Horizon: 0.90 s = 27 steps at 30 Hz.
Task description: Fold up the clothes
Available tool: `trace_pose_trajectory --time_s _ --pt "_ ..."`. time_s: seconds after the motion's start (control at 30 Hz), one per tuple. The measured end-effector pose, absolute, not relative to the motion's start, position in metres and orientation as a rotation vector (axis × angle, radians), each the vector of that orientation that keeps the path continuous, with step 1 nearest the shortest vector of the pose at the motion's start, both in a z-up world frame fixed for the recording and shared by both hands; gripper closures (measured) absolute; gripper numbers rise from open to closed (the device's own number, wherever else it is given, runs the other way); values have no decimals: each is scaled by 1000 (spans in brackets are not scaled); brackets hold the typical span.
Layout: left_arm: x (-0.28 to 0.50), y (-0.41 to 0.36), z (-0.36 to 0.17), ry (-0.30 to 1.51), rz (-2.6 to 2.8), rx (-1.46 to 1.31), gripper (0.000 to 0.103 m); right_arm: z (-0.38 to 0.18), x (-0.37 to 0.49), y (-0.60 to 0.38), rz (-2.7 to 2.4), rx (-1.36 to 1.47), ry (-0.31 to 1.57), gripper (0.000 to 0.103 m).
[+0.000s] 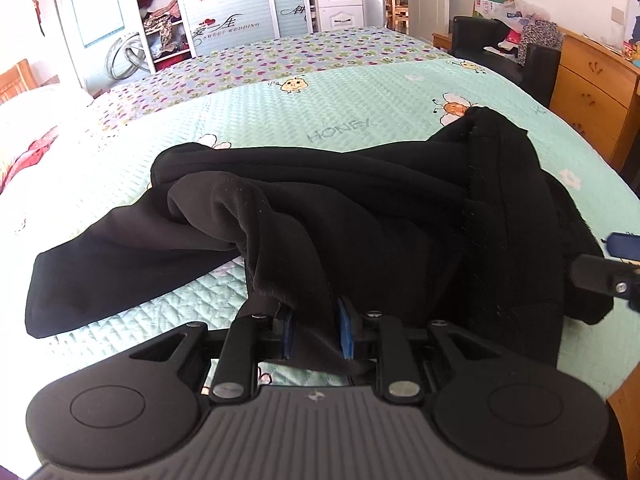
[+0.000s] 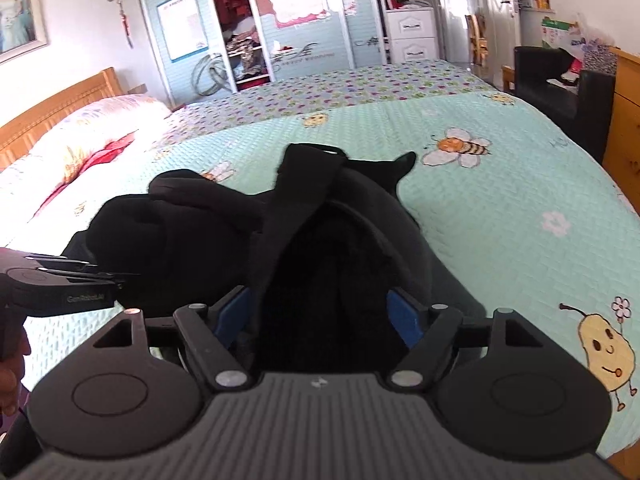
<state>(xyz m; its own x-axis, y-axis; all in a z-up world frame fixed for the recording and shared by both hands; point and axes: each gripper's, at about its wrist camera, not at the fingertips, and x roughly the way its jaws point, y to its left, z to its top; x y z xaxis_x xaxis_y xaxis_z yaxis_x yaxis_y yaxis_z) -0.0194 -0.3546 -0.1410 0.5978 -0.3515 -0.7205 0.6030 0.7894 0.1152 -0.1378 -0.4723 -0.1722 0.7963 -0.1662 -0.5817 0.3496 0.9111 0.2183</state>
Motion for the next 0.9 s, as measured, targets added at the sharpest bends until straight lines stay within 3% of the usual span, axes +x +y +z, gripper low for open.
trace_pose_trajectory --time_s 0.1,0.17,0.23,0.3,0.5,0.9 --pt "-23 -350 -138 742 -572 361 79 -171 -131 -461 -262 322 607 27" --pt "-24 -347 -136 745 -571 352 73 -171 -128 -452 -271 334 624 26" --pt "-25 -341 -133 751 -544 343 44 -172 -126 -444 -283 354 659 26" --pt "-26 -335 -129 752 -512 346 33 -173 -123 -438 -299 369 707 22" --pt "-26 -319 -121 795 -408 403 28 -170 -107 -432 -311 432 874 21" --pt "-21 -304 -114 922 -374 431 27 -154 -90 -416 -355 314 970 21"
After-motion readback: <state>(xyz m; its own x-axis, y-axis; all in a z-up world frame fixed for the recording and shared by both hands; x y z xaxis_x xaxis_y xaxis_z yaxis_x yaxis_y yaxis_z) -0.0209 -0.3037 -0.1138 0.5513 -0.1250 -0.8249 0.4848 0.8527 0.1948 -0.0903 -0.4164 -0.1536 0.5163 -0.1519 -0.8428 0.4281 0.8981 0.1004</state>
